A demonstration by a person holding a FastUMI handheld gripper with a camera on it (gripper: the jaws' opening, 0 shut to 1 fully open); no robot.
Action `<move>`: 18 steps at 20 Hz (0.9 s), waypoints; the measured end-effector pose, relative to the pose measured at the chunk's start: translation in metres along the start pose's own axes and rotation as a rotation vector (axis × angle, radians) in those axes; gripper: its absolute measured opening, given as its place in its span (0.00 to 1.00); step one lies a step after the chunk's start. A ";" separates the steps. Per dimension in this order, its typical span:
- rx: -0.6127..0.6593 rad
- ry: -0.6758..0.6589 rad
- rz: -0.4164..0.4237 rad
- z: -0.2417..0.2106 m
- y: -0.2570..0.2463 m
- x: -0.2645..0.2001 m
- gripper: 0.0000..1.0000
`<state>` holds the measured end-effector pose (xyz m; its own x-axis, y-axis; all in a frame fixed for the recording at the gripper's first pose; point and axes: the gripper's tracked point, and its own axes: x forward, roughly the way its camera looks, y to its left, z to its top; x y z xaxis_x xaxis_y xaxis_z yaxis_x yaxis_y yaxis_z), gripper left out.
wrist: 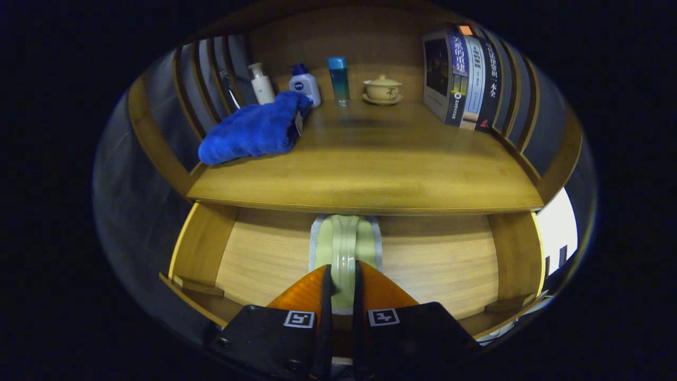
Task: Pull open the drawer, take out the items inside it, and place them on the countertop above the cabinet.
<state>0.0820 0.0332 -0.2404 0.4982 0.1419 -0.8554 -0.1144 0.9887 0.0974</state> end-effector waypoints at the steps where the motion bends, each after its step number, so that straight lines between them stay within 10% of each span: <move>1: -0.006 -0.008 0.012 -0.003 0.003 -0.007 0.23; 18: -0.037 -0.355 0.019 0.107 0.013 -0.094 0.23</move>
<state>0.1259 0.0384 -0.1046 0.7626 0.1750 -0.6227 -0.1545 0.9841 0.0873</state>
